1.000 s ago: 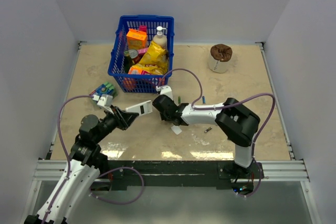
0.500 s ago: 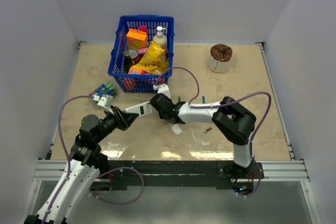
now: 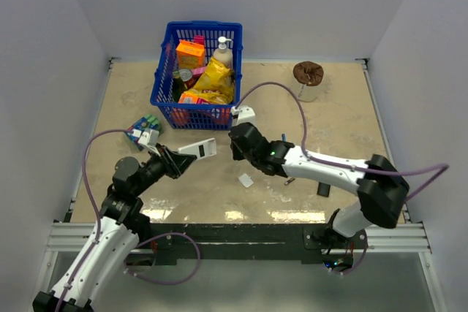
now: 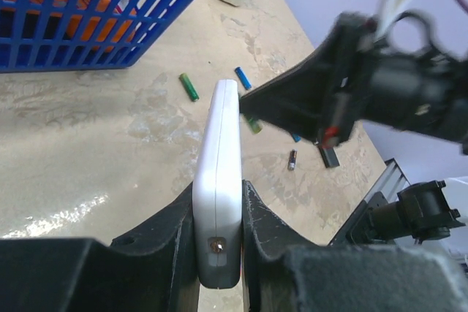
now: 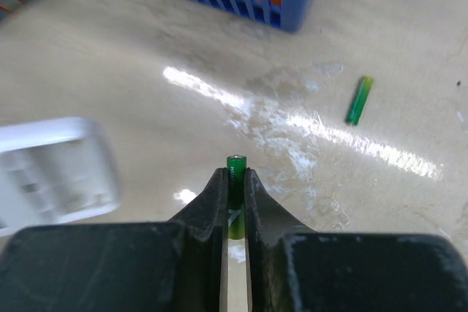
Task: Load the batteries into the remote control
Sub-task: Pick up the battery from the center of the board, then load the battery into the remote control.
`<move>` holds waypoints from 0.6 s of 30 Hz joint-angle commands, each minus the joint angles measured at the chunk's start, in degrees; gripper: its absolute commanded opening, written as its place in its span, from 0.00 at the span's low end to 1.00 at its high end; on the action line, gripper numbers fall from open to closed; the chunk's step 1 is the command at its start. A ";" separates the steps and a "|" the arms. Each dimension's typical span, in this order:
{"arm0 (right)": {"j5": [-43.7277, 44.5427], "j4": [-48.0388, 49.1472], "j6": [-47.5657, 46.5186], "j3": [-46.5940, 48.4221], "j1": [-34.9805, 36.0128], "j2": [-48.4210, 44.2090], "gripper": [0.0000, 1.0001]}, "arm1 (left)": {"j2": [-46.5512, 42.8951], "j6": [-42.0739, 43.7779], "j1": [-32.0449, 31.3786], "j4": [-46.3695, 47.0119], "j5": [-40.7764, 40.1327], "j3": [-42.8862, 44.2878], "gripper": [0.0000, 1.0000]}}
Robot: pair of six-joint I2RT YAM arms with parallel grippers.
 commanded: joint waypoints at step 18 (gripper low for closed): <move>-8.98 38.18 -7.26 -10.02 1.39 -20.54 0.00 | 4.96 -17.93 -0.13 30.74 3.80 -4.14 0.00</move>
